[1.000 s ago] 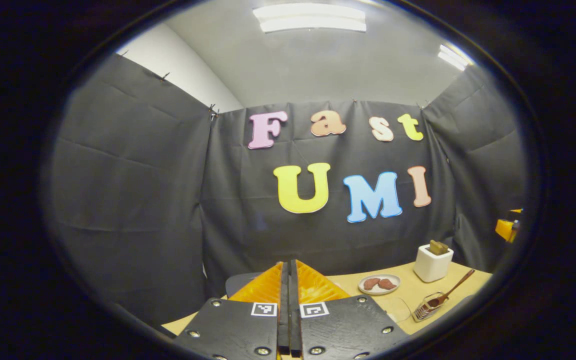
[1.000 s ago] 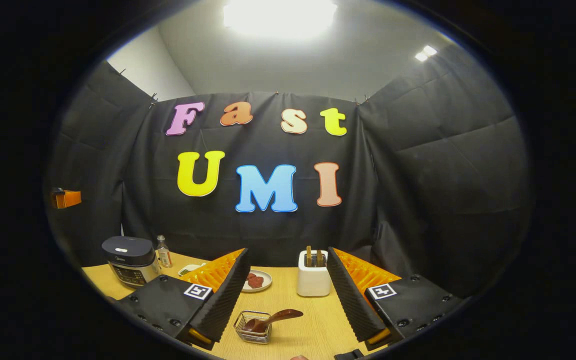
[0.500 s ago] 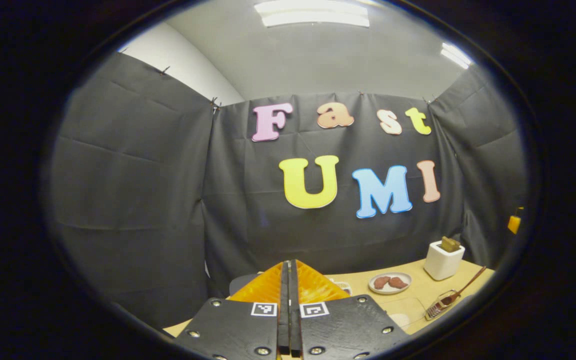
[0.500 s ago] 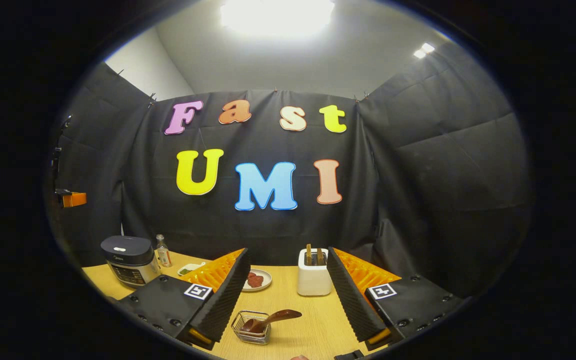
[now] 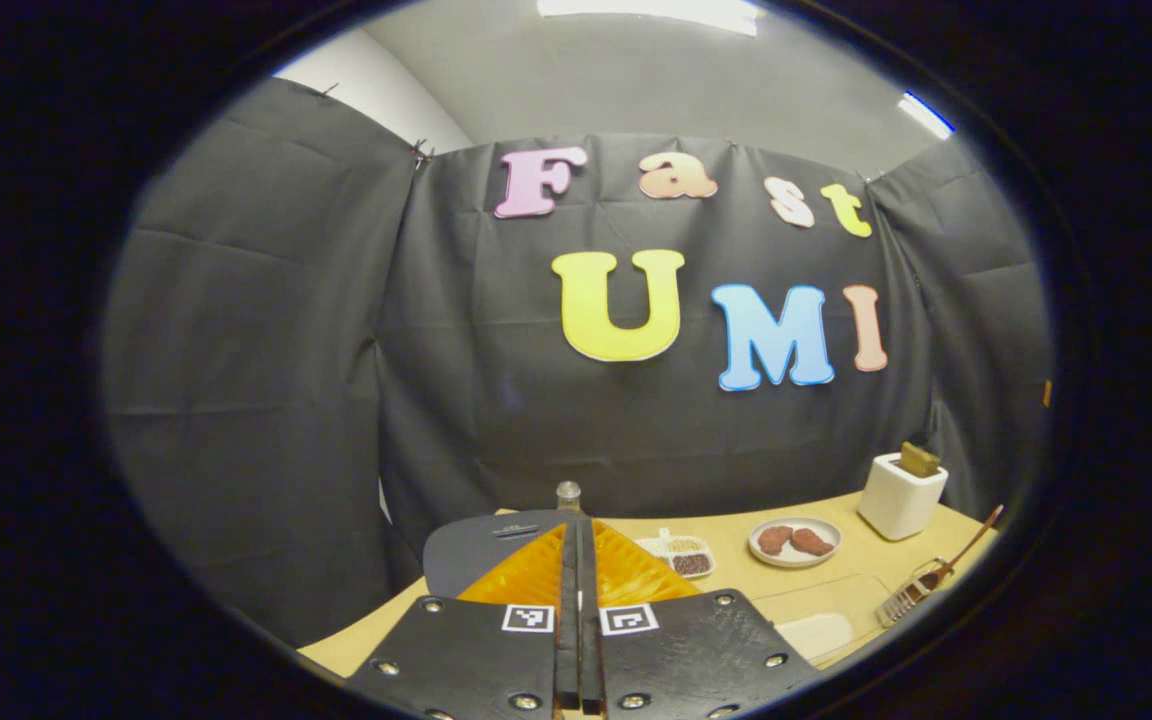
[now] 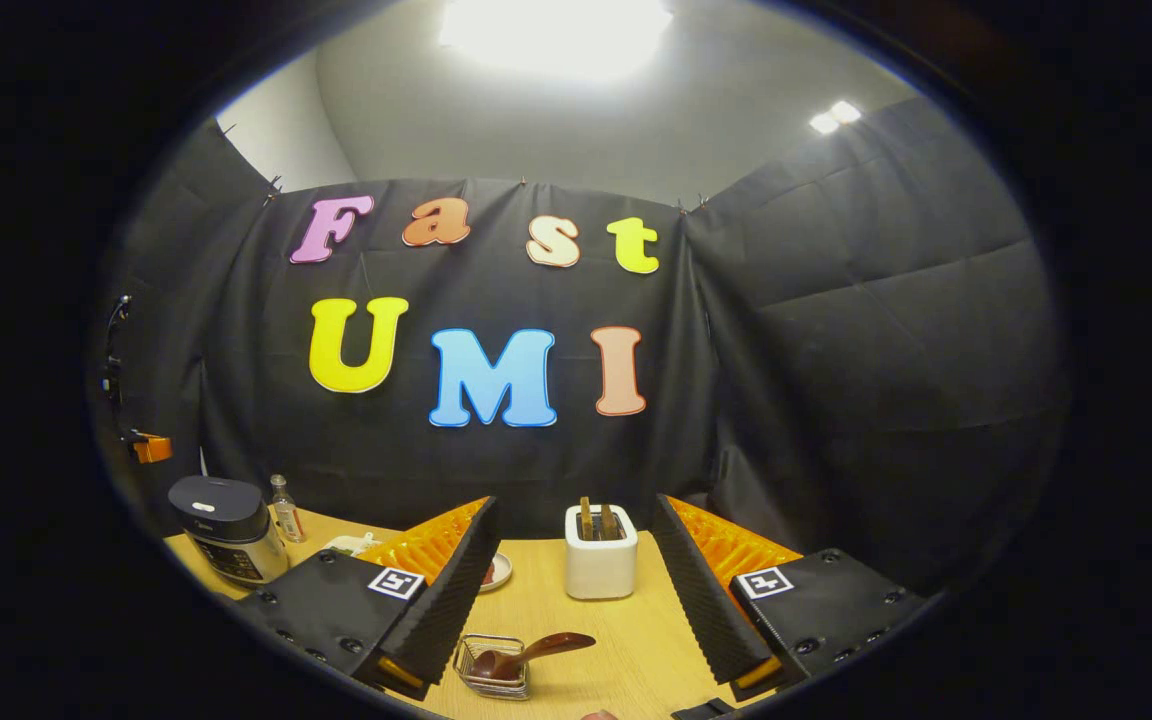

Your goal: Close the left gripper, press the button to open the rice cooker; take a wooden spoon from the chopstick holder with the right hand, scoop a spoonful of rice and pour it into the rice cooker, then put the wooden spoon back into the chopstick holder.

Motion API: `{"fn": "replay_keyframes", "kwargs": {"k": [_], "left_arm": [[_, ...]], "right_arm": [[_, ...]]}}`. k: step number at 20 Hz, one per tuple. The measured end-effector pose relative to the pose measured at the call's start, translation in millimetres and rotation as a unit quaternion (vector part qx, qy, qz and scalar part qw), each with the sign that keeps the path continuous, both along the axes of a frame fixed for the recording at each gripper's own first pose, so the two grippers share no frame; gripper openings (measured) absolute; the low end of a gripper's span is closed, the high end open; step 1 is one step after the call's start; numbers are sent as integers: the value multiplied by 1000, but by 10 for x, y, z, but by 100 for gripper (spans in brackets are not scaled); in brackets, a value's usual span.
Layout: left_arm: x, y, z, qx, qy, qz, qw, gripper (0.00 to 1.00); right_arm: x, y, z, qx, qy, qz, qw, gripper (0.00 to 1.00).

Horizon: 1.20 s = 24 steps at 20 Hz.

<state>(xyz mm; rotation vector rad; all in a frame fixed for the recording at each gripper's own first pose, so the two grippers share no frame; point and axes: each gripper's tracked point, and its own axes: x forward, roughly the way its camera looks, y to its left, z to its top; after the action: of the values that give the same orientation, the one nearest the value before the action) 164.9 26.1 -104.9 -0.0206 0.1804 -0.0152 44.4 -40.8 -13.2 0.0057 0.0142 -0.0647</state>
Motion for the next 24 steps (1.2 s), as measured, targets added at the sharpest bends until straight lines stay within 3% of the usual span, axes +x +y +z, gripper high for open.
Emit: {"fn": "replay_keyframes", "kwargs": {"k": [7,15,20,24], "left_arm": [[297,-33,-718,-3,53,-15,999,3],[328,-66,-1241,-14,97,-15,995,2],[292,-95,-1363,-75,129,-9,989,4],[341,-86,-1325,-9,118,-15,993,3]], "right_arm": [[91,98,9,-16,9,-17,1000,97],[157,231,-3,-34,15,-13,999,94],[162,266,-59,-35,21,-7,999,97],[181,316,-73,-18,21,4,1000,97]]}}
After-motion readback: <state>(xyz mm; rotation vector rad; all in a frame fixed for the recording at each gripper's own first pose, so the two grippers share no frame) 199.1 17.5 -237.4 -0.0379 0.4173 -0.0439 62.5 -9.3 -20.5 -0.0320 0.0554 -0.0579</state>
